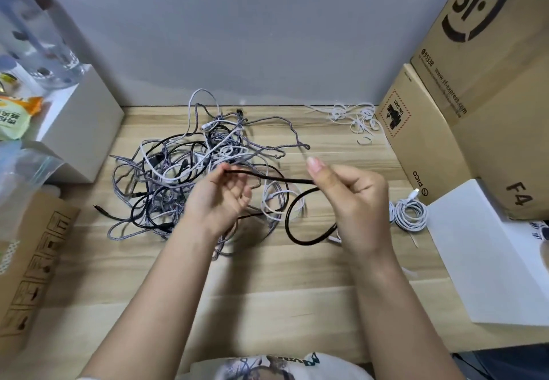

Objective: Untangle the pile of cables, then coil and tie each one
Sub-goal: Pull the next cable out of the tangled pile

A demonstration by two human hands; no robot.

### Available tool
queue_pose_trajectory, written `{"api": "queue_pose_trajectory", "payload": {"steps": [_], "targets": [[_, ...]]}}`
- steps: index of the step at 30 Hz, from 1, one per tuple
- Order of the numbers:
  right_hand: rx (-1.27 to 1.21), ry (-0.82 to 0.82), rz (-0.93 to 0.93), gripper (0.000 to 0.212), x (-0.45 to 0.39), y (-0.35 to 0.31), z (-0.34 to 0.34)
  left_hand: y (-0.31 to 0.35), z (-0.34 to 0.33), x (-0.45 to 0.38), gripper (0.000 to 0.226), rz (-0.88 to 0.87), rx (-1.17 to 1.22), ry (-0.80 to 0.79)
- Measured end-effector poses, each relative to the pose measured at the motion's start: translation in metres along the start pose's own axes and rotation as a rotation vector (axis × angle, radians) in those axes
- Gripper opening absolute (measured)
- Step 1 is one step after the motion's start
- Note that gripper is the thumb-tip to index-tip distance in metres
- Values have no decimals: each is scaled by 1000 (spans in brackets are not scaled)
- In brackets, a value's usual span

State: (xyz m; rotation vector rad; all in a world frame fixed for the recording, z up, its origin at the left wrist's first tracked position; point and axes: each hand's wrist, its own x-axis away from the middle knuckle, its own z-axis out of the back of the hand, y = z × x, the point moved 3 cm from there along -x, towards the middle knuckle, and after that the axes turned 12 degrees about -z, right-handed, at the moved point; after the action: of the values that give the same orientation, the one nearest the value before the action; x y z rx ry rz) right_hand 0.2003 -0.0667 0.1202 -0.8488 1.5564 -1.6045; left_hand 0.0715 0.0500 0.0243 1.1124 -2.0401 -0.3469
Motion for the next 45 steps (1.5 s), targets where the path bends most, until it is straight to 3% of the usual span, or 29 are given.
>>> {"api": "queue_pose_trajectory", "payload": {"steps": [4,7,10,14,17,19,22,26,31,34,36,39,41,43,45], "targets": [[-134,18,94,51,6,-13,12,12,19,-24,32,-87,-5,120],[-131,1,145,43,8,-15,14,20,16,-32,32,-152,-9,93],[-93,-9,55,39,0,-4,10,25,-2,-23,34,-250,-104,-99],[44,-66,-126,15,-17,22,-9,10,-36,7,23,-418,-404,-465],[139,-133,-228,32,-21,40,-23,-4,-46,21,31,-414,-488,-568],[237,-167,-237,41,-20,46,-27,-10,-46,26,10,-394,-505,-584],[269,-198,-215,33,-18,44,-27,-14,-44,33,13,-364,-481,-574],[258,-162,-118,45,-11,35,-23,-11,-47,36,21,-208,-259,-538],[40,-161,20,40,5,-1,-10,4,-26,7,17,-12,19,-216],[-124,-159,90,43,16,-20,0,8,-3,-11,33,-9,16,-42],[-155,-148,109,43,19,-23,1,10,1,-14,36,-12,-12,-18],[-105,-142,44,46,11,-11,-6,8,-16,-2,33,-50,-46,-159],[-18,-114,-42,44,1,5,-12,4,-35,15,34,-110,-116,-342],[63,-108,-132,38,-7,22,-17,0,-50,32,21,-181,-207,-534],[12,-142,-176,29,-9,28,-19,-2,-58,44,17,-225,-275,-663]]}}
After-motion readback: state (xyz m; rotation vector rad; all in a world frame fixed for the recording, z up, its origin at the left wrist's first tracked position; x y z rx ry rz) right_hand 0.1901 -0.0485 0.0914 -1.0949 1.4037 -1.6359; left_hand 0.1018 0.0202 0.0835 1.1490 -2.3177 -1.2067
